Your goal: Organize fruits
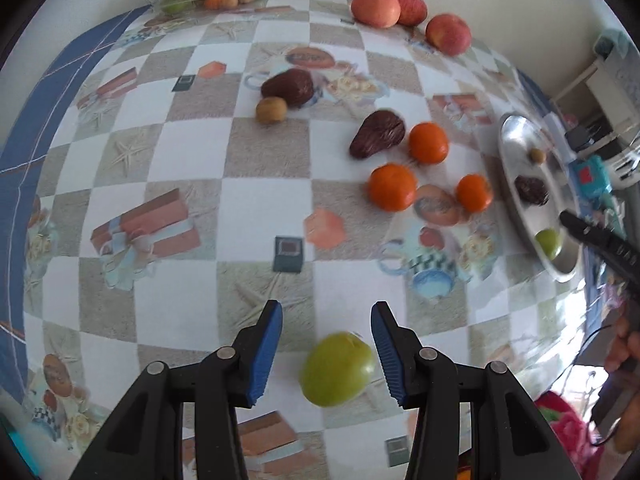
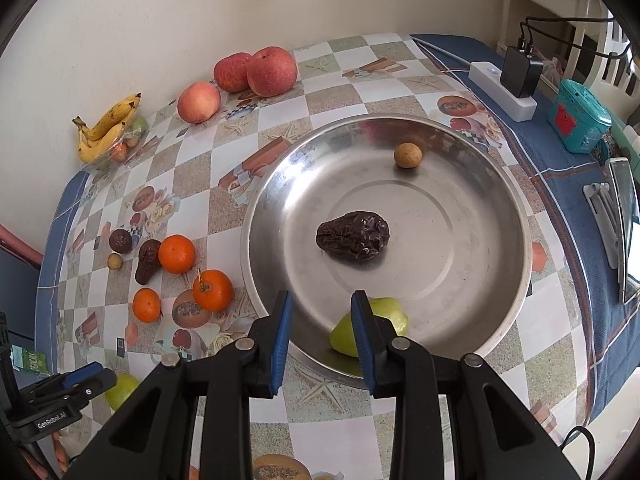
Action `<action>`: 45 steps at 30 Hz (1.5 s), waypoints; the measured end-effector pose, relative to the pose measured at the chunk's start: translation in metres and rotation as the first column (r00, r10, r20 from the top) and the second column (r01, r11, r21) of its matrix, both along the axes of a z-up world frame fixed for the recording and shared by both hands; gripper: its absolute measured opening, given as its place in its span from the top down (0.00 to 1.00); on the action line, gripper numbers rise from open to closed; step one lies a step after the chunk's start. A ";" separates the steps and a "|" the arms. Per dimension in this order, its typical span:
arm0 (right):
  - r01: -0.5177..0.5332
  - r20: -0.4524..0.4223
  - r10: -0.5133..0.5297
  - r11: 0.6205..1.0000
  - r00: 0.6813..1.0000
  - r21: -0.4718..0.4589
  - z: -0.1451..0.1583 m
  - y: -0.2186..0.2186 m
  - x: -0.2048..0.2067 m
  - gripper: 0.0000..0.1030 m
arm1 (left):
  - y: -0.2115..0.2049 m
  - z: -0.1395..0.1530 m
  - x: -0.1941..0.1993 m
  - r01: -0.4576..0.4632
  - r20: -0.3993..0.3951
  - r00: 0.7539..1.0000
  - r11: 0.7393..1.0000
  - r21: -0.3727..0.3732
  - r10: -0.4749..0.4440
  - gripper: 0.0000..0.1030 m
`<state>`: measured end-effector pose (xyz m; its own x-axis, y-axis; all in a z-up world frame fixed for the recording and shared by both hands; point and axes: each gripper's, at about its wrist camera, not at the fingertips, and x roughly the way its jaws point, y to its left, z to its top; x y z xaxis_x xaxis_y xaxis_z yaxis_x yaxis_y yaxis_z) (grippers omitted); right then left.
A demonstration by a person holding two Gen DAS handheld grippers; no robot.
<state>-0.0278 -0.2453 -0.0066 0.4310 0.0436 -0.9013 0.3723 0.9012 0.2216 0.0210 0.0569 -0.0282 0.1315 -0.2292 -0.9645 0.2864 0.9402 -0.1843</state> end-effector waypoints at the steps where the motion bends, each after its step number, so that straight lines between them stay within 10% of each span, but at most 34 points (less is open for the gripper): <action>1: -0.002 -0.002 0.002 1.000 1.000 -0.002 0.000 0.001 0.000 0.70 | 0.001 -0.006 -0.001 0.006 -0.022 1.000 1.000 0.006 -0.006 0.52; 11: -0.002 -0.013 0.002 1.000 1.000 -0.001 -0.003 0.000 0.000 0.70 | 0.005 -0.023 -0.008 0.035 -0.164 0.985 0.991 -0.126 -0.055 0.51; 28: -0.003 -0.003 0.003 1.000 1.000 0.012 -0.001 -0.002 -0.001 0.70 | -0.028 -0.023 -0.037 0.207 -0.273 0.941 0.978 0.006 -0.197 0.35; 39: 0.004 0.005 -0.004 1.000 1.000 0.025 -0.001 -0.005 -0.002 0.70 | -0.058 -0.018 -0.045 0.241 -0.228 0.946 0.970 0.022 -0.229 0.49; 45: 0.003 0.006 -0.003 1.000 1.000 0.030 -0.002 -0.006 -0.001 0.70 | -0.087 0.022 -0.020 0.185 -0.123 0.973 0.979 -0.087 -0.194 0.49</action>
<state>-0.0290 -0.2508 -0.0085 0.4362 0.0694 -0.8972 0.3740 0.8928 0.2510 0.0009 -0.0297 -0.0059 -0.0462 -0.3094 -0.9498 0.4271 0.8534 -0.2988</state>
